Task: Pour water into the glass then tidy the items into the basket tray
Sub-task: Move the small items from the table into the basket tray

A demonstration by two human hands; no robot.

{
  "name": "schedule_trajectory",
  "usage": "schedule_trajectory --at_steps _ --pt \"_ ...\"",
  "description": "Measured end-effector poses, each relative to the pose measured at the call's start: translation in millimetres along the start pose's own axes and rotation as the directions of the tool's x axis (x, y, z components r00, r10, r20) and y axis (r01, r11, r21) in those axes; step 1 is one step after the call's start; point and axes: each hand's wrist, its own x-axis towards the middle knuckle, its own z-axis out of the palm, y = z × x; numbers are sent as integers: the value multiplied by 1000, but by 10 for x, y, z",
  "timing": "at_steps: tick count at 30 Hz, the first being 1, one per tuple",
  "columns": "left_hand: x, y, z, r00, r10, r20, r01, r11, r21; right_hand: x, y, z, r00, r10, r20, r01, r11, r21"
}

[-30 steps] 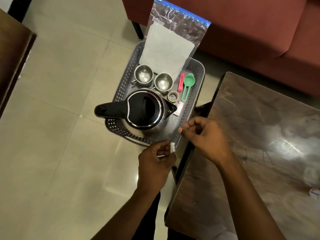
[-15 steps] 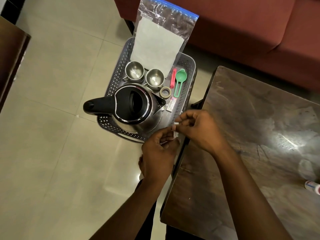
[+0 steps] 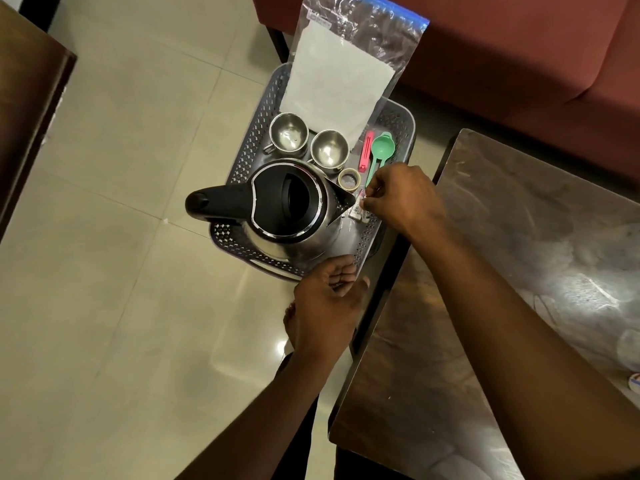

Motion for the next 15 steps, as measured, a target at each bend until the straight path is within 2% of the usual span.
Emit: schedule_trajectory --at_steps 5,10,15 --pt "53 31 23 1000 3 13 -3 1000 -10 43 7 27 997 -65 -29 58 977 -206" --pt "84 28 30 999 27 22 -28 999 46 76 -42 67 996 -67 -54 48 955 -293" --pt "67 25 18 999 41 32 -43 997 59 26 -76 131 984 -94 -154 28 923 -383"
